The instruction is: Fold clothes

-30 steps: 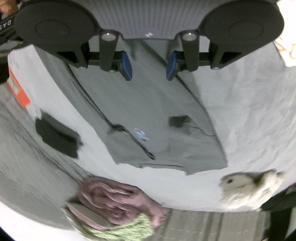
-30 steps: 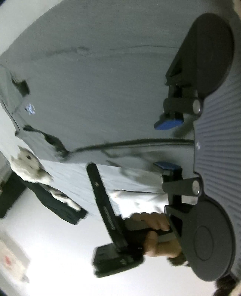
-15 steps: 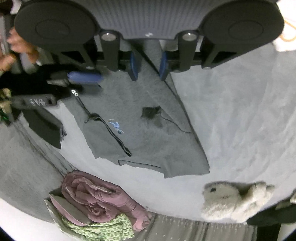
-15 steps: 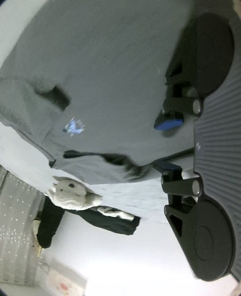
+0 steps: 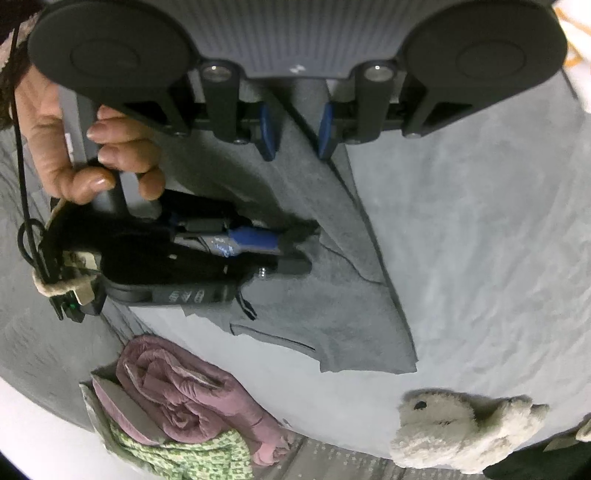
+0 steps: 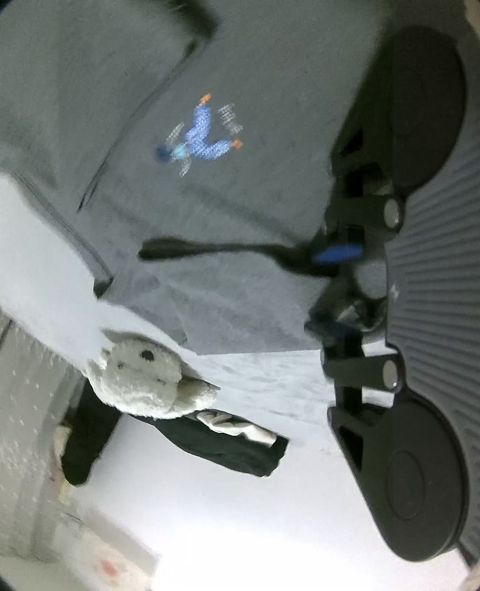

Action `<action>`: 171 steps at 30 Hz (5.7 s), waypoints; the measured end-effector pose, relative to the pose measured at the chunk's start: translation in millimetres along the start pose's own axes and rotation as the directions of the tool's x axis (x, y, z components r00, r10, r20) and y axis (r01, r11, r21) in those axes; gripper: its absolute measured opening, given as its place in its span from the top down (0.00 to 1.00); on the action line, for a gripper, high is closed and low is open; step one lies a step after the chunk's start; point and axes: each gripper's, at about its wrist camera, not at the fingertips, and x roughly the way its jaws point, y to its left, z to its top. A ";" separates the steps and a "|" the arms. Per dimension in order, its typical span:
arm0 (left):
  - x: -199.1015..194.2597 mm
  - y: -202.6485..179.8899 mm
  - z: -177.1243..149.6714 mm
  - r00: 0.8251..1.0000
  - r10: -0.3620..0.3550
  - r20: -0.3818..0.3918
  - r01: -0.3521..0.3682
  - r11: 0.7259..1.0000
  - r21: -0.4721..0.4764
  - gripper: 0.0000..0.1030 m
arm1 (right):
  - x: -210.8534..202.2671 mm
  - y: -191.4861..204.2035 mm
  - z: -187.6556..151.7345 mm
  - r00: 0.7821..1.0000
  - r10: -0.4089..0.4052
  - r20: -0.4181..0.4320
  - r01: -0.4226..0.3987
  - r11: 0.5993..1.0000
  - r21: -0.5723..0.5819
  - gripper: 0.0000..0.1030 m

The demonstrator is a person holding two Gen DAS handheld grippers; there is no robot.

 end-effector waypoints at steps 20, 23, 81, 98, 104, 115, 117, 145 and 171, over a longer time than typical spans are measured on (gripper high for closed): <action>8.8 -1.2 -2.9 0.998 0.041 0.039 -0.041 0.999 -0.001 0.75 | -15.7 24.5 20.5 0.969 -0.223 0.107 0.246 0.907 -0.343 0.82; 9.9 -3.7 -2.6 0.998 0.051 0.040 -0.051 0.999 0.009 0.75 | -23.6 16.3 26.2 0.978 -0.179 0.106 0.203 0.936 -0.288 0.62; 12.0 -10.5 -7.4 0.995 0.082 0.064 -0.083 0.997 0.009 0.74 | 118.7 86.5 57.7 0.982 -0.178 0.055 0.168 0.716 -0.678 0.88; 6.8 -16.3 -9.3 0.993 0.075 0.096 -0.076 0.997 0.007 0.74 | 44.2 74.4 58.6 0.975 -0.152 0.160 0.221 0.726 -0.651 0.85; 3.1 -20.5 -9.8 0.992 0.056 0.110 -0.058 0.998 0.017 0.74 | 7.0 58.8 9.8 0.983 -0.138 0.120 0.183 0.701 -0.689 0.85; 6.6 -21.4 -9.5 0.997 0.028 0.074 -0.029 0.999 0.017 0.74 | -29.8 33.3 -10.9 0.970 -0.186 0.157 0.243 0.771 -0.589 0.83; 5.7 -20.0 -8.6 0.996 0.041 0.074 -0.042 0.999 0.015 0.74 | -25.3 36.5 -14.1 0.984 -0.150 0.099 0.179 0.804 -0.566 0.72; 6.6 -18.8 -8.1 0.999 0.039 0.029 -0.040 0.999 0.024 0.75 | -37.1 9.6 -45.5 0.999 -0.016 -0.035 0.006 0.968 -0.252 0.73; -22.9 -114.0 -110.4 0.997 0.074 -0.026 -0.060 0.936 0.347 0.70 | -224.7 -38.7 -133.8 0.818 -0.488 0.306 0.533 0.842 -0.083 0.43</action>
